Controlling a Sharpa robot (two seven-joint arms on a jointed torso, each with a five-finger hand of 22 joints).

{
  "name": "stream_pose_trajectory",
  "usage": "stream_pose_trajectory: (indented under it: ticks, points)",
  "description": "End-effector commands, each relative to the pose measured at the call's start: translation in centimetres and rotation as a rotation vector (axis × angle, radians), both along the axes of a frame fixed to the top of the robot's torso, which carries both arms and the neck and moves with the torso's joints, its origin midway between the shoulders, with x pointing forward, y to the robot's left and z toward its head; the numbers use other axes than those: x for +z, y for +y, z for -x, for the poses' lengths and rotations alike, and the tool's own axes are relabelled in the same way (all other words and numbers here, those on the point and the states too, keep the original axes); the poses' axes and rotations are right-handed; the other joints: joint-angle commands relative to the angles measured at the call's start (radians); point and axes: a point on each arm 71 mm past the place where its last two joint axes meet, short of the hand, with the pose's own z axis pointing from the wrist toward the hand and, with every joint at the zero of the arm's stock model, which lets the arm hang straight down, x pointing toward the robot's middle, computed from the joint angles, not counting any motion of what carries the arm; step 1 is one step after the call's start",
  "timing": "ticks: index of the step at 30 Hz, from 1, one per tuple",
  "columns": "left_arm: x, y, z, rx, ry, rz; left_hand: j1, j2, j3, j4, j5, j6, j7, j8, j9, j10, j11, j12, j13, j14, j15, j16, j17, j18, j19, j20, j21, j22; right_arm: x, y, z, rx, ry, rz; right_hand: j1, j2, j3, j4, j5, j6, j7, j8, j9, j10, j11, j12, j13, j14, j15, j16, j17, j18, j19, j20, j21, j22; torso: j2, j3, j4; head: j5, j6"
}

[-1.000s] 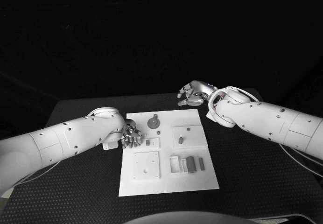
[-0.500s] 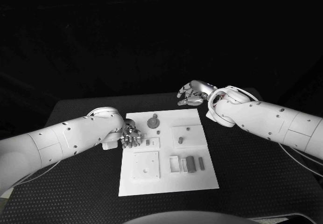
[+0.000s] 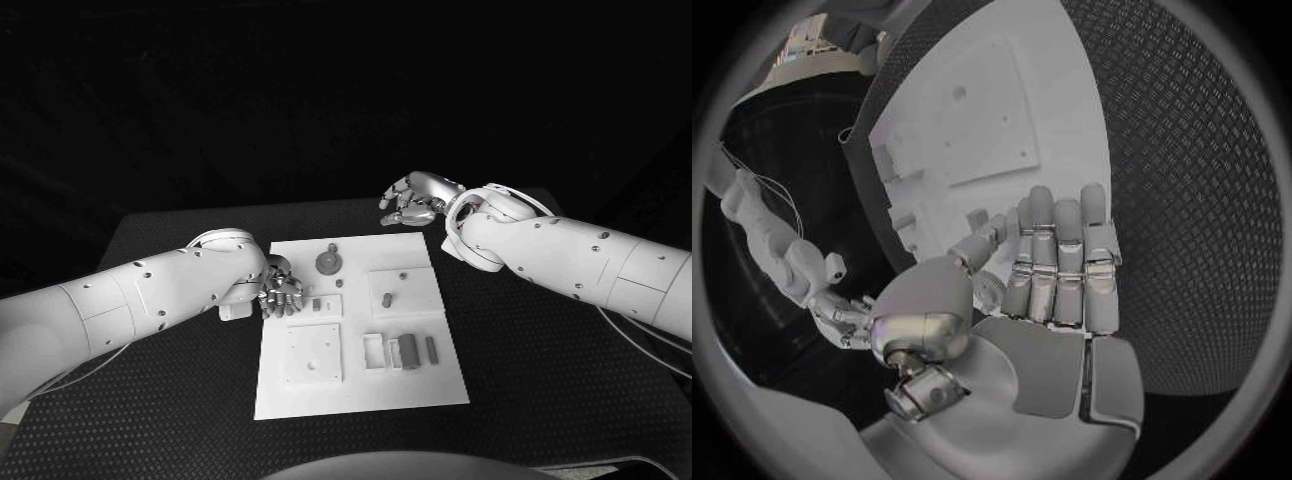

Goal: Assemble the parts on the task board

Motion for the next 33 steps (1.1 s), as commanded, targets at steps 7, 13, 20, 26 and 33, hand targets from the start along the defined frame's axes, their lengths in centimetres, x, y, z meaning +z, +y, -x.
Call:
stream_pose_trajectory:
  ticks: [7, 13, 20, 26, 33]
  points:
    - [-0.49, 0.04, 0.3, -0.011, 0.026, -0.012, 0.013, 0.008, 0.005, 0.0, 0.006, 0.006, 0.001, 0.004, 0.001, -0.001, -0.005, 0.005, 0.001, 0.006, 0.001, 0.007, -0.001, -0.003, 0.007, -0.002, 0.006, 0.025, -0.06, 0.11, 0.04, 0.011, 0.005, 0.004, -0.013, -0.001, 0.0, 0.008, 0.001, 0.005, 0.014, -0.002, -0.001, 0.0, 0.003, 0.004, -0.002, 0.002, 0.003, -0.006, 0.001, 0.029, 0.003, -0.007, -0.006, 0.016, 0.0, -0.0002, 0.0001, -0.002, 0.001]
    - [-0.5, 0.02, 0.27, -0.009, 0.025, -0.014, 0.013, 0.008, 0.005, 0.0, 0.006, 0.006, 0.001, 0.004, 0.001, -0.002, -0.005, 0.005, 0.001, 0.006, 0.001, 0.007, -0.002, -0.003, 0.007, -0.002, 0.006, 0.025, -0.06, 0.08, 0.05, 0.011, 0.006, 0.004, -0.013, -0.001, 0.0, 0.008, 0.001, 0.005, 0.014, -0.002, -0.001, -0.001, 0.003, 0.004, -0.002, 0.002, 0.003, -0.006, 0.001, 0.029, 0.003, -0.007, -0.006, 0.016, 0.0, 0.0003, -0.0001, -0.001, 0.001]
    - [-0.62, -0.06, 0.3, -0.006, 0.033, -0.013, 0.009, 0.003, -0.001, 0.003, 0.003, -0.003, 0.005, -0.003, 0.0, -0.002, -0.005, 0.007, 0.002, 0.006, 0.001, 0.007, -0.003, -0.005, 0.006, -0.003, 0.009, 0.024, -0.07, 0.03, 0.07, 0.011, 0.007, 0.005, -0.013, -0.001, 0.0, 0.008, 0.001, 0.005, 0.014, -0.002, -0.002, -0.001, 0.003, 0.004, -0.002, 0.002, 0.003, -0.006, 0.001, 0.029, 0.003, -0.007, -0.006, 0.016, 0.0, 0.0008, -0.0002, -0.001, 0.0]
    - [-0.69, -0.1, 0.34, -0.004, 0.043, -0.011, 0.002, -0.017, -0.013, 0.006, 0.001, -0.016, 0.013, -0.016, -0.007, -0.005, -0.004, 0.009, 0.003, 0.004, 0.001, 0.009, -0.004, -0.005, 0.003, -0.003, 0.013, 0.023, -0.07, -0.02, 0.08, 0.01, 0.007, 0.005, -0.013, -0.001, 0.0, 0.008, 0.001, 0.005, 0.014, -0.002, -0.002, -0.001, 0.003, 0.004, -0.002, 0.002, 0.003, -0.006, 0.001, 0.029, 0.003, -0.007, -0.006, 0.016, 0.0, 0.0007, -0.0007, -0.001, -0.002]
    - [-0.73, -0.04, 0.26, 0.009, 0.049, -0.009, -0.031, -0.065, -0.039, 0.038, 0.0, -0.02, 0.017, -0.025, -0.012, -0.016, 0.001, 0.006, 0.002, -0.007, 0.005, 0.007, -0.008, -0.007, -0.007, 0.0, 0.013, 0.022, -0.07, -0.1, 0.09, 0.009, 0.008, 0.006, -0.013, -0.001, 0.0, 0.008, 0.001, 0.005, 0.014, -0.002, -0.002, -0.001, 0.003, 0.004, -0.002, 0.002, 0.003, -0.006, 0.001, 0.029, 0.003, -0.007, -0.006, 0.016, 0.0, 0.0005, -0.0008, -0.003, -0.003]
